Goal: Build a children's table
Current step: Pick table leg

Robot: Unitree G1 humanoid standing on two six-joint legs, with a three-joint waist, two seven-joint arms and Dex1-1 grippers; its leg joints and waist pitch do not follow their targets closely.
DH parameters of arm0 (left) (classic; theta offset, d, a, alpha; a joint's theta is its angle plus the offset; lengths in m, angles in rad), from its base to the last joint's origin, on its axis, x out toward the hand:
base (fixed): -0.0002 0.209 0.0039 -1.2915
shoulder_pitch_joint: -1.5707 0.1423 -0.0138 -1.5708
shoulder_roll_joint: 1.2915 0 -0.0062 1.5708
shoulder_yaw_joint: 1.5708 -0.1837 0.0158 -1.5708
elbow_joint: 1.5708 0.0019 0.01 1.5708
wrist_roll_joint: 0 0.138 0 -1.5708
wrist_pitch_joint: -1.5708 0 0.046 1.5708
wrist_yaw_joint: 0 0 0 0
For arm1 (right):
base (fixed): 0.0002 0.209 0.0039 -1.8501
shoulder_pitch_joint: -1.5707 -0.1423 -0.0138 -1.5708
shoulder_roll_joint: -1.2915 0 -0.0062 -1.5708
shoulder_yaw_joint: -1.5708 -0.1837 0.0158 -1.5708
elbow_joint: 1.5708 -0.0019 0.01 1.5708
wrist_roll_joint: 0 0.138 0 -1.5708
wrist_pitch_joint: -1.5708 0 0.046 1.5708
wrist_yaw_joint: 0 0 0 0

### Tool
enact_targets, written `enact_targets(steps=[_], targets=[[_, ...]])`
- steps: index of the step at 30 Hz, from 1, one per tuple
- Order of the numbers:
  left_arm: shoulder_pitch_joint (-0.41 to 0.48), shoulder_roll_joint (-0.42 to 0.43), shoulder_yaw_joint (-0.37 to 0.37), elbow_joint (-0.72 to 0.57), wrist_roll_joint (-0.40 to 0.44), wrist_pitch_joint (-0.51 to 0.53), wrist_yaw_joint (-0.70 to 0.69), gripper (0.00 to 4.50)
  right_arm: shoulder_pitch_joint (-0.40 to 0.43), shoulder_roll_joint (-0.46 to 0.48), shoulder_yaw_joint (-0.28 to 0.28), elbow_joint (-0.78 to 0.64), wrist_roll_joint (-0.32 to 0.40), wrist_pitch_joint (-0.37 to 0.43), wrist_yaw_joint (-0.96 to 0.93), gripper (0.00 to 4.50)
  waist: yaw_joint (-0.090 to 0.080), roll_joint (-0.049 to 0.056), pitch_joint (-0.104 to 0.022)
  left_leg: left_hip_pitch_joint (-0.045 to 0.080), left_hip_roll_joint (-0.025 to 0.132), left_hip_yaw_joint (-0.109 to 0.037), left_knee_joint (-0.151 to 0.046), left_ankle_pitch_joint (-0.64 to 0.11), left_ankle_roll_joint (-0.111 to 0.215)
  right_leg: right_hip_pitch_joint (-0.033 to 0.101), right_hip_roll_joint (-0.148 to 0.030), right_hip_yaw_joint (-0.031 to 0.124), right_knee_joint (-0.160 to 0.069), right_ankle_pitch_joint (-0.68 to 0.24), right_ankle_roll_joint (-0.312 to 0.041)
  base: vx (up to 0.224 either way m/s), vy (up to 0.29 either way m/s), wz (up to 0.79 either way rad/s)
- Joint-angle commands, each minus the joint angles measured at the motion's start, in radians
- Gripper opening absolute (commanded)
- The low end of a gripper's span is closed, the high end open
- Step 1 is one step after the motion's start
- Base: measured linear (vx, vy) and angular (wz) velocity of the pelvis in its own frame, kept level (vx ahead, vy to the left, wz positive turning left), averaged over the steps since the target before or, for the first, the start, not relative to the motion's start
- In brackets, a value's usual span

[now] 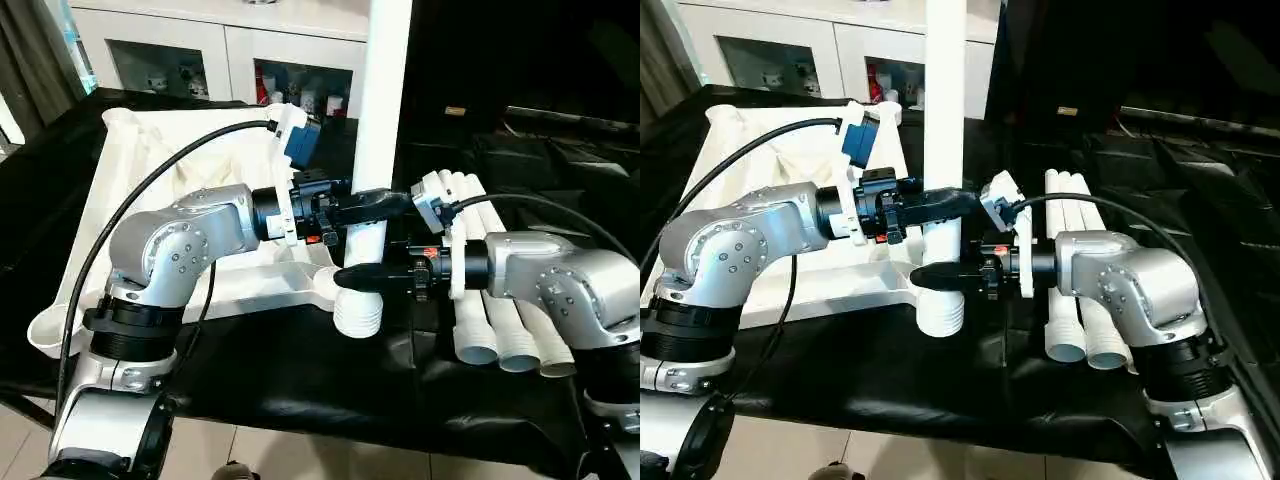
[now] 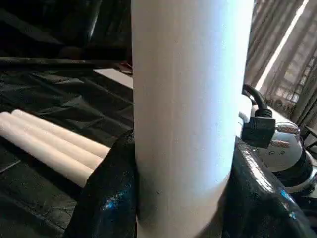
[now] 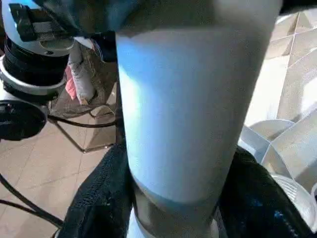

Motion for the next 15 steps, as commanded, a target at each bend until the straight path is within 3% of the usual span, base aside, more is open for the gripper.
enact_targets(steps=[1, 15], targets=[[-0.032, -0.017, 0.003, -0.017, -0.015, -0.014, -0.009, 1.88, 0.012, 0.003, 0.035, 0.008, -0.013, 0.005, -0.007, 2.64, 0.001, 0.0, -0.084, 0.01, 0.005, 0.006, -0.055, -0.063, -0.011, 0.063, -0.048, 0.026, -0.063, 0.021, -0.223, 0.0, 0.0, 0.0], [-0.038, -0.017, 0.004, -0.013, -0.015, -0.012, -0.015, 1.88, 0.021, 0.003, 0.041, 0.006, -0.02, 0.002, -0.008, 2.7, 0.001, 0.002, -0.084, 0.01, 0.005, 0.005, -0.055, -0.068, -0.012, 0.063, -0.048, 0.026, -0.063, 0.03, -0.228, 0.0, 0.0, 0.0]])
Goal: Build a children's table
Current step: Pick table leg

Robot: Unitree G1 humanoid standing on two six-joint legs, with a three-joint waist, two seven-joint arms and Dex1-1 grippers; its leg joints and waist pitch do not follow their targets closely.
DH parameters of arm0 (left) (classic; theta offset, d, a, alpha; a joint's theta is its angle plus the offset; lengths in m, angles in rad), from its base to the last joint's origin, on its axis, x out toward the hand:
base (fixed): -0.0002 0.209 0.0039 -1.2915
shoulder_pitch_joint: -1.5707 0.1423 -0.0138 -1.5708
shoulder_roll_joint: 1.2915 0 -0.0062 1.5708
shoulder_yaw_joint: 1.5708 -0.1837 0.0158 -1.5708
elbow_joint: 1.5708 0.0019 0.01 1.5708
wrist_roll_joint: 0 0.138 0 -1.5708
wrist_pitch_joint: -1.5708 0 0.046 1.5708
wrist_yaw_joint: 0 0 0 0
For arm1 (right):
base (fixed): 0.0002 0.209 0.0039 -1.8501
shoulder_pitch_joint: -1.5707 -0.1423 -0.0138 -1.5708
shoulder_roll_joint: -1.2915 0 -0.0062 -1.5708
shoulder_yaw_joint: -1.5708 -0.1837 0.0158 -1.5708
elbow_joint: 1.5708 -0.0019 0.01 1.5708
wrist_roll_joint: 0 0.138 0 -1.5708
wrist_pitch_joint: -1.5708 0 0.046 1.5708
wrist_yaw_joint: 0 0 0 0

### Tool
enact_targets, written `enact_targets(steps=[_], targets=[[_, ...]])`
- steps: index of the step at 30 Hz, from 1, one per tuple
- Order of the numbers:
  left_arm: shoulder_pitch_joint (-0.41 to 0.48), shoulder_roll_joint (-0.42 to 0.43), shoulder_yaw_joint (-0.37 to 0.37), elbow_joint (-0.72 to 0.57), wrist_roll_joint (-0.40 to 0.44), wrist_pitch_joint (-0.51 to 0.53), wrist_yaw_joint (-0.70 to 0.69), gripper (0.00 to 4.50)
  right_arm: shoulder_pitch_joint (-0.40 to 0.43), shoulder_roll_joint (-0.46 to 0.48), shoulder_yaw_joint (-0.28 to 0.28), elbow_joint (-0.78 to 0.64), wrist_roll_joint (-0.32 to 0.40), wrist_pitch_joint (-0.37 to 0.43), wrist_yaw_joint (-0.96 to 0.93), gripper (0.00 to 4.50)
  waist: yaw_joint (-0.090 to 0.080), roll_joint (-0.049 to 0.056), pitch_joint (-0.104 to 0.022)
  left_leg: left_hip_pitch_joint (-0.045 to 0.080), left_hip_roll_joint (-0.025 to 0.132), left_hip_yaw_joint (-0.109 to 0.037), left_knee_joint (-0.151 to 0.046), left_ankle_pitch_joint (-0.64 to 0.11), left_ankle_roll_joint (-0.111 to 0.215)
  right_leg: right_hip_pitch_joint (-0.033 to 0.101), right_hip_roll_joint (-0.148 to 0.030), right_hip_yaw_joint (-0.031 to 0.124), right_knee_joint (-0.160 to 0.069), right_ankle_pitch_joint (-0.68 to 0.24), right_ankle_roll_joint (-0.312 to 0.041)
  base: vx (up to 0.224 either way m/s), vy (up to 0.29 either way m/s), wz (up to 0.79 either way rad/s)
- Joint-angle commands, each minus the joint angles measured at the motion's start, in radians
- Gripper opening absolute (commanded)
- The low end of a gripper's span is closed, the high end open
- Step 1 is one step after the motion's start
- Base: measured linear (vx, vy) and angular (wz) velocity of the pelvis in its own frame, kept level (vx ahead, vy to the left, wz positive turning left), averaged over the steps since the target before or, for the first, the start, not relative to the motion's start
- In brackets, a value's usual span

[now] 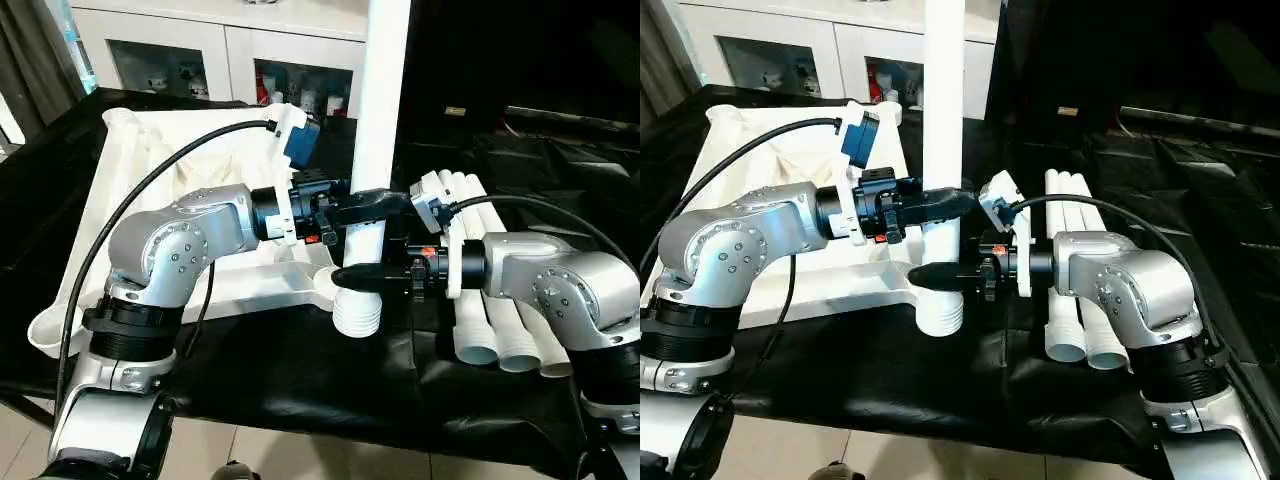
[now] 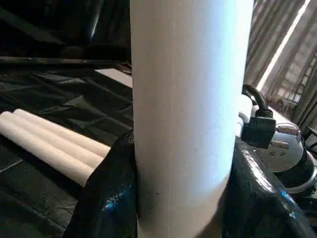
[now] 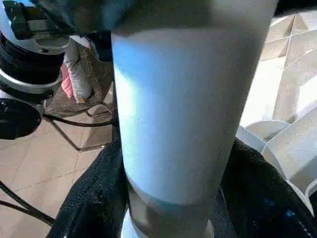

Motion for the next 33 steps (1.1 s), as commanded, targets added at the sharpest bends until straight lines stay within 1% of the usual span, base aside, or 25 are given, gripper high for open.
enact_targets(steps=[1, 4, 5, 8, 10, 13, 15, 16, 17, 18, 19, 20, 21, 22, 26, 27, 28, 29, 31, 33], targets=[[-0.038, -0.017, 0.005, -0.012, -0.015, -0.014, -0.014, 1.88, 0.02, 0.003, 0.038, 0.002, -0.009, 0.019, -0.004, 2.7, 0.001, 0.002, -0.083, 0.011, 0.005, 0.006, -0.055, -0.071, -0.012, 0.062, -0.048, 0.026, -0.064, 0.025, -0.227, 0.0, 0.0, 0.0], [-0.039, -0.017, 0.007, -0.008, -0.014, -0.015, -0.011, 1.88, 0.026, 0.003, 0.034, -0.008, 0.0, 0.023, -0.002, 2.7, 0.001, 0.001, -0.084, 0.011, 0.005, 0.006, -0.055, -0.071, -0.013, 0.063, -0.049, 0.026, -0.064, 0.025, -0.227, 0.0, 0.0, 0.0], [-0.04, -0.019, 0.012, -0.005, -0.017, -0.015, -0.011, 1.88, 0.029, 0.002, 0.031, -0.013, 0.005, 0.024, 0.002, 2.7, 0.002, 0.004, -0.084, 0.011, 0.005, 0.005, -0.055, -0.071, -0.012, 0.062, -0.049, 0.026, -0.063, 0.025, -0.227, 0.0, 0.0, 0.0], [-0.044, -0.022, 0.017, -0.002, -0.022, -0.017, -0.013, 1.88, 0.03, 0.004, 0.025, -0.012, 0.008, 0.028, 0.0, 2.7, 0.0, 0.002, -0.083, 0.01, 0.005, 0.005, -0.055, -0.071, -0.012, 0.062, -0.048, 0.026, -0.064, 0.03, -0.23, 0.0, 0.0, 0.0], [-0.045, -0.023, 0.019, -0.001, -0.024, -0.018, -0.015, 1.88, 0.031, 0.004, 0.024, -0.012, 0.01, 0.031, 0.0, 2.7, 0.001, 0.004, -0.084, 0.011, 0.005, 0.005, -0.055, -0.072, -0.012, 0.063, -0.049, 0.026, -0.063, 0.025, -0.229, 0.0, 0.0, 0.0], [-0.046, -0.024, 0.02, 0.002, -0.025, -0.019, -0.015, 1.88, 0.031, 0.001, 0.025, -0.012, 0.009, 0.034, 0.0, 2.7, 0.001, 0.003, -0.084, 0.01, 0.005, 0.005, -0.055, -0.07, -0.013, 0.063, -0.049, 0.026, -0.063, 0.026, -0.228, 0.0, 0.0, 0.0], [-0.046, -0.026, 0.022, 0.001, -0.027, -0.018, -0.015, 1.88, 0.034, -0.002, 0.024, -0.015, 0.016, 0.038, 0.006, 2.41, 0.001, 0.003, -0.083, 0.01, 0.005, 0.005, -0.055, -0.07, -0.011, 0.063, -0.048, 0.026, -0.064, 0.028, -0.229, 0.0, 0.0, 0.0], [-0.046, -0.026, 0.022, 0.001, -0.027, -0.018, -0.015, 1.88, 0.034, -0.002, 0.023, -0.015, 0.018, 0.04, 0.004, 2.33, 0.001, 0.001, -0.084, 0.011, 0.005, 0.005, -0.055, -0.07, -0.01, 0.063, -0.049, 0.026, -0.064, 0.029, -0.23, 0.0, 0.0, 0.0], [-0.046, -0.027, 0.023, 0.001, -0.028, -0.017, -0.014, 1.88, 0.036, -0.002, 0.02, -0.015, 0.022, 0.046, 0.002, 2.33, 0.001, 0.003, -0.084, 0.011, 0.005, 0.005, -0.055, -0.069, -0.01, 0.063, -0.048, 0.026, -0.063, 0.033, -0.231, 0.0, 0.0, 0.0], [-0.046, -0.027, 0.024, 0.001, -0.028, -0.017, -0.014, 1.88, 0.036, -0.003, 0.019, -0.016, 0.023, 0.048, 0.003, 2.29, 0.001, 0.001, -0.083, 0.01, 0.005, 0.005, -0.055, -0.071, -0.011, 0.063, -0.049, 0.026, -0.064, 0.03, -0.231, 0.0, 0.0, 0.0], [-0.046, -0.028, 0.024, 0.001, -0.027, -0.018, -0.015, 1.88, 0.036, -0.002, 0.018, -0.015, 0.024, 0.05, 0.002, 2.08, 0.002, 0.001, -0.083, 0.01, 0.005, 0.005, -0.055, -0.071, -0.011, 0.063, -0.049, 0.026, -0.064, 0.026, -0.231, 0.0, 0.0, 0.0], [-0.046, -0.028, 0.024, 0.001, -0.027, -0.018, -0.015, 1.88, 0.036, -0.002, 0.018, -0.015, 0.024, 0.05, 0.002, 1.99, 0.002, 0.002, -0.083, 0.011, 0.005, 0.005, -0.055, -0.073, -0.011, 0.063, -0.049, 0.026, -0.064, 0.023, -0.23, 0.0, 0.0, 0.0], [-0.046, -0.028, 0.024, 0.001, -0.026, -0.018, -0.015, 1.88, 0.036, -0.001, 0.017, -0.013, 0.024, 0.05, 0.0, 1.96, 0.001, 0.003, -0.083, 0.011, 0.006, 0.005, -0.055, -0.075, -0.012, 0.063, -0.049, 0.026, -0.065, 0.018, -0.229, 0.0, 0.0, 0.0], [-0.046, -0.027, 0.025, 0.0, -0.025, -0.019, -0.015, 1.88, 0.035, 0.0, 0.016, -0.012, 0.023, 0.05, -0.001, 1.93, 0.001, 0.001, -0.083, 0.01, 0.006, 0.005, -0.056, -0.073, -0.012, 0.063, -0.049, 0.026, -0.064, 0.02, -0.228, 0.0, 0.0, 0.0], [-0.044, -0.029, 0.027, -0.002, -0.021, -0.027, -0.013, 1.88, 0.035, 0.001, 0.015, -0.014, 0.025, 0.053, -0.001, 1.87, 0.002, 0.002, -0.084, 0.01, 0.005, 0.005, -0.055, -0.067, -0.01, 0.063, -0.05, 0.027, -0.064, 0.029, -0.229, 0.0, 0.0, 0.0], [-0.049, -0.032, 0.034, 0.002, -0.022, -0.022, 0.0, 2.44, 0.035, 0.001, 0.016, -0.014, 0.025, 0.054, -0.001, 1.87, 0.002, 0.001, -0.084, 0.01, 0.005, 0.005, -0.055, -0.067, -0.01, 0.063, -0.049, 0.026, -0.064, 0.029, -0.229, 0.0, 0.0, 0.0], [-0.051, -0.034, 0.038, 0.005, -0.024, -0.018, 0.007, 2.44, 0.035, 0.001, 0.016, -0.014, 0.025, 0.054, -0.001, 1.87, 0.002, 0.001, -0.084, 0.01, 0.006, 0.005, -0.055, -0.067, -0.01, 0.063, -0.049, 0.026, -0.063, 0.029, -0.23, 0.0, 0.0, 0.0], [-0.055, -0.037, 0.044, 0.009, -0.025, -0.013, 0.015, 2.64, 0.035, 0.001, 0.016, -0.014, 0.025, 0.054, 0.0, 1.87, 0.001, 0.002, -0.084, 0.01, 0.006, 0.005, -0.055, -0.068, -0.011, 0.063, -0.049, 0.026, -0.063, 0.031, -0.231, 0.0, 0.0, 0.0], [-0.063, -0.041, 0.055, 0.01, -0.033, -0.016, 0.017, 2.85, 0.034, 0.0, 0.017, -0.013, 0.022, 0.052, -0.002, 1.87, 0.002, 0.001, -0.083, 0.01, 0.005, 0.005, -0.055, -0.07, -0.01, 0.063, -0.049, 0.026, -0.064, 0.026, -0.23, 0.0, 0.0, 0.0], [-0.067, -0.043, 0.056, 0.013, -0.021, -0.027, 0.031, 2.94, 0.034, 0.0, 0.018, -0.012, 0.02, 0.052, -0.003, 1.87, 0.002, 0.001, -0.084, 0.01, 0.005, 0.005, -0.055, -0.072, -0.012, 0.063, -0.049, 0.026, -0.064, 0.023, -0.23, 0.0, 0.0, 0.0]])
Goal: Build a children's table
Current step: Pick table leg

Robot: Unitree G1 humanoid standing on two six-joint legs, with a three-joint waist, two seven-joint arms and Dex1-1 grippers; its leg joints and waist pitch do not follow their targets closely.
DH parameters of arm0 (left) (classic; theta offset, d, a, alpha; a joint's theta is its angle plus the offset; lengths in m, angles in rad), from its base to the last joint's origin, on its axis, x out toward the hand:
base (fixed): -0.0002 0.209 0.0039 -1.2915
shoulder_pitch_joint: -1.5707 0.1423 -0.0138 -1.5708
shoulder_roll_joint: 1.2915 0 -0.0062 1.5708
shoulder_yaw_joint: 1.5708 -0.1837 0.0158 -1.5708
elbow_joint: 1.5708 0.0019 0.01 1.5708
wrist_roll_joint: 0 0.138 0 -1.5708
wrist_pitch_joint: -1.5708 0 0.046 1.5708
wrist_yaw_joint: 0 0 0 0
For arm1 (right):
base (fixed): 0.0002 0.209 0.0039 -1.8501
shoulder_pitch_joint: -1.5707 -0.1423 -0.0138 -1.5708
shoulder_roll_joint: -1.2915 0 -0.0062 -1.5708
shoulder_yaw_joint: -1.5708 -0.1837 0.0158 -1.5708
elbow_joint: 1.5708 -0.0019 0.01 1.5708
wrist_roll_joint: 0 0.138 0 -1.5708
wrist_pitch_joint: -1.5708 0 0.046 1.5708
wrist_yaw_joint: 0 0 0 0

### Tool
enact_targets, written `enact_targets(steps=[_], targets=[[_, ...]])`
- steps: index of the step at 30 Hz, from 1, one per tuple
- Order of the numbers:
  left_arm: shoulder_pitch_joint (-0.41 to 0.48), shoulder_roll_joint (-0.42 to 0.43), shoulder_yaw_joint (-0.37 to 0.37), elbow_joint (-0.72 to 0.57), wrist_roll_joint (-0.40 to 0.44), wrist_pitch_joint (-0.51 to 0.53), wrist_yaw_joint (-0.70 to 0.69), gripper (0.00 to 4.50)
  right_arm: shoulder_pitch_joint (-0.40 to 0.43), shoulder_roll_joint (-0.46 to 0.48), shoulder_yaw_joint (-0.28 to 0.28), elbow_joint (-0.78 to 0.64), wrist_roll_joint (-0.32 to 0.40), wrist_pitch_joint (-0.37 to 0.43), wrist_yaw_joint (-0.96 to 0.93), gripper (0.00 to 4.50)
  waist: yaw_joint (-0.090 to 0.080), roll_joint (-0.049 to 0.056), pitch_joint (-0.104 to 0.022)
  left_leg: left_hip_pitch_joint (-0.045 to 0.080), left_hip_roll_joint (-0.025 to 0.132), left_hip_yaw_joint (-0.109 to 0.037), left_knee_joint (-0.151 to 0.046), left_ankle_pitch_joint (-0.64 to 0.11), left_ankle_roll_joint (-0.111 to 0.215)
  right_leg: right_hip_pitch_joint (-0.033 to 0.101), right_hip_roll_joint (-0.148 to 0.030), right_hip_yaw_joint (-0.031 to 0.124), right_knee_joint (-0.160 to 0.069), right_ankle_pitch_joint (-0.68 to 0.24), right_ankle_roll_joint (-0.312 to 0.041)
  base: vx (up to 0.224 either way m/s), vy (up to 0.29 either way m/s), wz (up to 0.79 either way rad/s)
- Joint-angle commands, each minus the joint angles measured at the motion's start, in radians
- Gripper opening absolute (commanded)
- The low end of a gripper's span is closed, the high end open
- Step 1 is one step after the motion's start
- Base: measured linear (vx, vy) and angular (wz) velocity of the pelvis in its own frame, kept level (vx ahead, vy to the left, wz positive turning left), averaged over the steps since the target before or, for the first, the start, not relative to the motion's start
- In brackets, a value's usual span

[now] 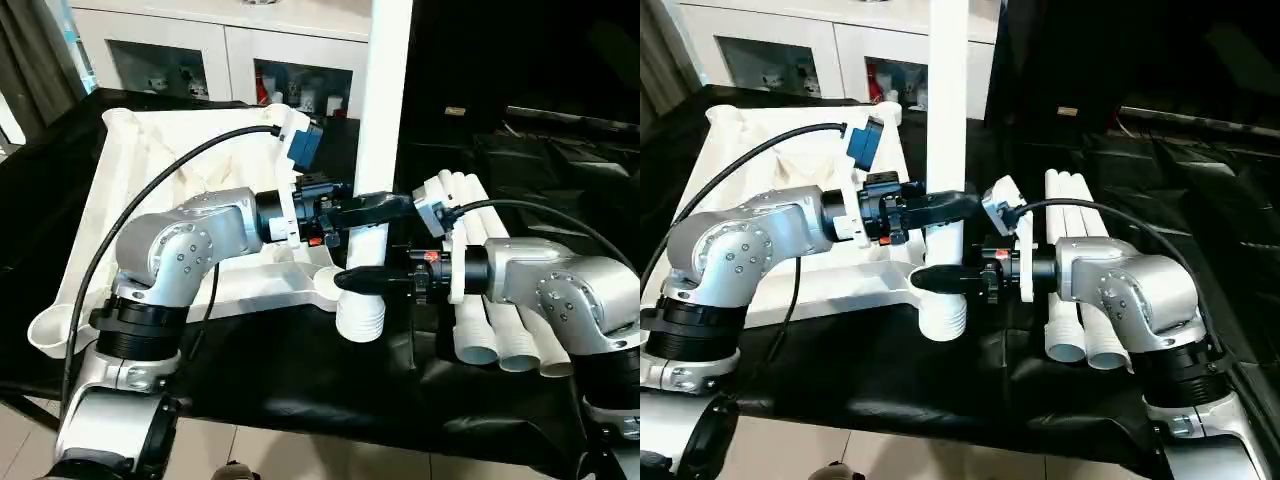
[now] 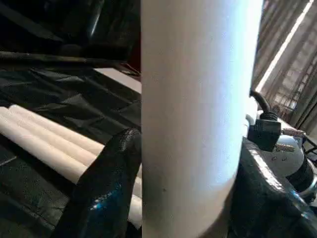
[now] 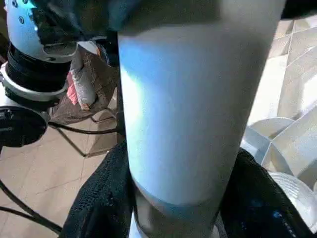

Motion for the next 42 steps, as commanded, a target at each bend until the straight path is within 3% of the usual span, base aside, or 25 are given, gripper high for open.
enact_targets(steps=[1, 3, 6, 10, 11, 16, 17, 20, 22, 27, 29, 35, 42], targets=[[-0.058, -0.015, 0.046, -0.018, -0.018, -0.036, 0.016, 2.94, 0.014, 0.0, 0.036, -0.003, -0.006, 0.024, -0.002, 1.87, 0.002, 0.002, -0.083, 0.01, 0.005, 0.005, -0.055, -0.074, -0.012, 0.063, -0.049, 0.026, -0.064, 0.022, -0.229, 0.0, 0.0, 0.0], [-0.06, -0.017, 0.047, -0.012, -0.012, -0.044, 0.02, 3.24, 0.013, 0.0, 0.037, -0.003, -0.008, 0.023, -0.003, 1.87, 0.001, 0.003, -0.082, 0.01, 0.005, 0.004, -0.056, -0.073, -0.01, 0.063, -0.049, 0.026, -0.067, 0.022, -0.234, 0.0, 0.0, 0.0], [-0.062, -0.021, 0.052, -0.001, -0.002, -0.049, 0.037, 3.28, 0.015, 0.0, 0.039, -0.004, -0.009, 0.022, -0.004, 1.87, 0.001, -0.001, -0.082, 0.009, 0.005, 0.004, -0.055, -0.074, -0.01, 0.066, -0.05, 0.026, -0.066, 0.019, -0.229, 0.0, 0.0, 0.0], [-0.072, -0.028, 0.071, 0.007, -0.016, -0.043, 0.048, 3.28, 0.016, -0.002, 0.042, -0.005, -0.01, 0.022, -0.002, 1.87, 0.002, 0.002, -0.083, 0.009, 0.005, 0.005, -0.055, -0.073, -0.013, 0.064, -0.05, 0.026, -0.066, 0.013, -0.225, 0.0, 0.0, 0.0], [-0.072, -0.026, 0.069, 0.005, -0.016, -0.043, 0.045, 2.99, 0.016, -0.003, 0.042, -0.005, -0.011, 0.022, -0.001, 1.87, 0.002, 0.002, -0.084, 0.01, 0.005, 0.005, -0.055, -0.073, -0.013, 0.063, -0.05, 0.026, -0.066, 0.014, -0.226, 0.0, 0.0, 0.0], [-0.066, -0.028, 0.069, -0.005, -0.023, -0.028, 0.04, 2.78, 0.015, -0.001, 0.046, -0.005, -0.011, 0.02, -0.004, 1.87, 0.002, 0.0, -0.084, 0.01, 0.005, 0.005, -0.054, -0.068, -0.008, 0.063, -0.049, 0.026, -0.065, 0.028, -0.228, 0.0, 0.0, 0.0], [-0.066, -0.028, 0.071, -0.004, -0.024, -0.026, 0.047, 2.5, 0.014, 0.0, 0.048, -0.004, -0.012, 0.019, -0.006, 1.87, 0.002, 0.001, -0.084, 0.009, 0.005, 0.004, -0.054, -0.069, -0.008, 0.064, -0.05, 0.026, -0.065, 0.024, -0.228, 0.0, 0.0, 0.0], [-0.072, -0.035, 0.081, 0.008, -0.025, -0.024, 0.062, 2.39, 0.012, 0.001, 0.048, -0.002, -0.014, 0.017, -0.005, 1.87, 0.002, -0.001, -0.083, 0.009, 0.005, 0.005, -0.055, -0.075, -0.01, 0.064, -0.05, 0.026, -0.066, 0.011, -0.226, 0.0, 0.0, 0.0], [-0.075, -0.037, 0.088, 0.012, -0.027, -0.024, 0.068, 2.03, 0.012, 0.001, 0.049, -0.002, -0.016, 0.016, -0.005, 1.87, 0.002, 0.001, -0.083, 0.01, 0.005, 0.005, -0.055, -0.074, -0.011, 0.063, -0.05, 0.026, -0.066, 0.008, -0.225, 0.0, 0.0, 0.0], [-0.097, -0.046, 0.111, 0.037, -0.03, -0.027, 0.085, 1.82, 0.009, 0.003, 0.049, 0.001, -0.032, -0.01, -0.009, 1.87, 0.002, 0.0, -0.083, 0.009, 0.004, 0.005, -0.055, -0.072, -0.01, 0.063, -0.05, 0.026, -0.066, 0.011, -0.224, 0.0, 0.0, 0.0], [-0.098, -0.046, 0.111, 0.038, -0.031, -0.027, 0.084, 1.8, 0.008, 0.005, 0.046, 0.004, -0.028, -0.005, -0.01, 2.57, 0.003, 0.0, -0.084, 0.01, 0.005, 0.004, -0.054, -0.071, -0.009, 0.063, -0.05, 0.026, -0.065, 0.013, -0.223, 0.0, 0.0, 0.0], [-0.1, -0.041, 0.113, 0.04, -0.04, -0.024, 0.082, 1.77, 0.006, 0.005, 0.051, 0.008, -0.038, -0.015, -0.013, 2.97, 0.003, 0.0, -0.084, 0.009, 0.005, 0.004, -0.054, -0.067, -0.006, 0.064, -0.05, 0.026, -0.065, 0.018, -0.225, 0.0, 0.0, 0.0], [-0.094, -0.037, 0.108, 0.032, -0.047, -0.018, 0.067, 1.77, 0.008, 0.005, 0.054, 0.007, -0.028, -0.006, -0.004, 2.97, 0.003, -0.001, -0.083, 0.009, 0.005, 0.005, -0.055, -0.07, -0.007, 0.063, -0.05, 0.026, -0.066, 0.012, -0.224, 0.0, 0.0, 0.0]])
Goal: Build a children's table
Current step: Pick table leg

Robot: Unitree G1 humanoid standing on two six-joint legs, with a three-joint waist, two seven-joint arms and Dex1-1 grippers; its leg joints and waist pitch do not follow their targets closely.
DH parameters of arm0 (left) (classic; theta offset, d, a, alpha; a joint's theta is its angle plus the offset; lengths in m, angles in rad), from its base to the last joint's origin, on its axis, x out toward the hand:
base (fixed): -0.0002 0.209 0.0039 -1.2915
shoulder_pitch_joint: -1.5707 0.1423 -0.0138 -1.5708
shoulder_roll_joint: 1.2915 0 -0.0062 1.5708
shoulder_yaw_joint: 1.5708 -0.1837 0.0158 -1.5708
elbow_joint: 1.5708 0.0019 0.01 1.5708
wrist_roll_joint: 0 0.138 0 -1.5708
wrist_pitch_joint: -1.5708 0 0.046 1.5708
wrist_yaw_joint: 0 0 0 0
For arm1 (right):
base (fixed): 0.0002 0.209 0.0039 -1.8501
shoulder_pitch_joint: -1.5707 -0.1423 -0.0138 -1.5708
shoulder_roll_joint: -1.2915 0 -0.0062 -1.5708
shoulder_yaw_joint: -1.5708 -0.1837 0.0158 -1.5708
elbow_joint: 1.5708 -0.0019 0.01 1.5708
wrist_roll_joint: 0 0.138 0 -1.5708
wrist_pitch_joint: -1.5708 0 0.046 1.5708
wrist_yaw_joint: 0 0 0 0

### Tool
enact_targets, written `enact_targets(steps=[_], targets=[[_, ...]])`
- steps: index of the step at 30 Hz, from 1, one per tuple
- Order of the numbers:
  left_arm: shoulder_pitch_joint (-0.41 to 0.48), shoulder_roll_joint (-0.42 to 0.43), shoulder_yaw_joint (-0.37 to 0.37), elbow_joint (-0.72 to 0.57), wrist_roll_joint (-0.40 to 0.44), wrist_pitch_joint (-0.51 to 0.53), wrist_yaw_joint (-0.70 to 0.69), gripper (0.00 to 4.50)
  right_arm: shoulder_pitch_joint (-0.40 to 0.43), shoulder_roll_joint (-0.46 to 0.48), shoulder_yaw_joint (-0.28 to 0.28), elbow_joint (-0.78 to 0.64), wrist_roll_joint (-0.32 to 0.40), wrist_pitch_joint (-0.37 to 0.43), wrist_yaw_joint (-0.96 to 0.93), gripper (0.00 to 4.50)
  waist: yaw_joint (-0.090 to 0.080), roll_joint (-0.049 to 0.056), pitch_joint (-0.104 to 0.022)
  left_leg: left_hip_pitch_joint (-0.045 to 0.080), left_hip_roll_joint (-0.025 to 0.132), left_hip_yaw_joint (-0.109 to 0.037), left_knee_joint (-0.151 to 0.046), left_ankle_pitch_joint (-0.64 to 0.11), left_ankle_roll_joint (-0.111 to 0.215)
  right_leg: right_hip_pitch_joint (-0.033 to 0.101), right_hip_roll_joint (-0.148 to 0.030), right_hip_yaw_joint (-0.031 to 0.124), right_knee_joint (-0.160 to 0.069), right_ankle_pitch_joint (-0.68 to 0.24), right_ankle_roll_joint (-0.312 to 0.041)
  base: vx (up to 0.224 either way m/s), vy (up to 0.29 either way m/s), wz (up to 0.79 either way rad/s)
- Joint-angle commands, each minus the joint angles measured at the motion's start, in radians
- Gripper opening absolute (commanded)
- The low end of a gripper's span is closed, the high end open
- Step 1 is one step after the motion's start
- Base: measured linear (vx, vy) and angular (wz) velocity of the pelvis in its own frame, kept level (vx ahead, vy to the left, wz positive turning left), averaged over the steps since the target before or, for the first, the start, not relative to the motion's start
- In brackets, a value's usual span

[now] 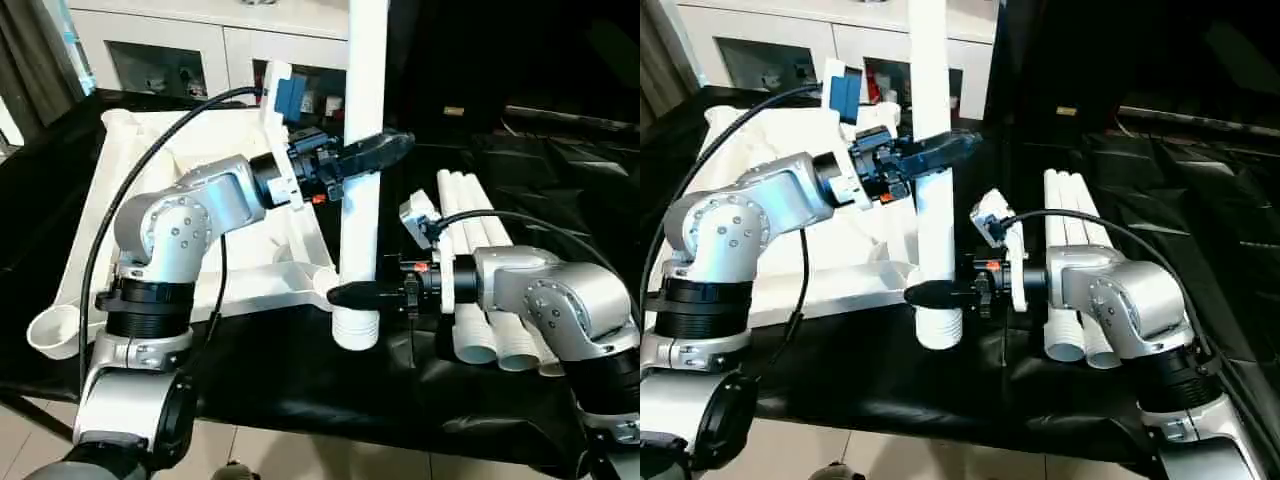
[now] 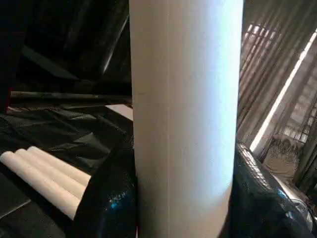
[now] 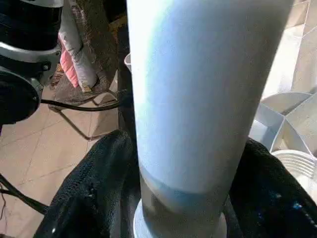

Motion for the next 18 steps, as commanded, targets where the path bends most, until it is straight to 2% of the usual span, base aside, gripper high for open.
enact_targets(steps=[1, 12, 17, 18], targets=[[-0.02, 0.004, 0.002, -0.011, -0.018, 0.008, -0.005, 1.77, -0.005, -0.004, 0.004, 0.0, -0.005, 0.0, -0.001, 2.97, 0.002, -0.002, -0.081, 0.009, 0.005, 0.005, -0.056, -0.074, -0.007, 0.062, -0.05, 0.026, -0.067, 0.007, -0.223, 0.0, 0.0, 0.0], [-0.017, 0.005, -0.001, -0.023, -0.027, 0.016, -0.02, 1.77, -0.006, 0.011, 0.011, 0.022, -0.021, -0.006, -0.022, 2.97, 0.002, 0.001, -0.082, 0.01, 0.005, 0.004, -0.056, -0.076, -0.014, 0.062, -0.05, 0.026, -0.066, 0.008, -0.225, 0.0, 0.0, 0.0], [-0.014, 0.008, -0.006, -0.028, -0.031, 0.019, -0.022, 1.77, -0.006, 0.019, 0.004, 0.027, -0.015, -0.003, -0.03, 2.97, 0.001, -0.001, -0.082, 0.009, 0.004, 0.005, -0.056, -0.077, -0.014, 0.063, -0.05, 0.026, -0.066, 0.013, -0.225, 0.0, 0.0, 0.0], [-0.015, 0.008, -0.006, -0.026, -0.031, 0.019, -0.023, 1.77, -0.007, 0.019, 0.004, 0.029, -0.013, -0.002, -0.029, 2.97, 0.002, 0.002, -0.082, 0.009, 0.004, 0.004, -0.056, -0.079, -0.015, 0.063, -0.051, 0.026, -0.066, 0.008, -0.224, 0.0, 0.0, 0.0]])
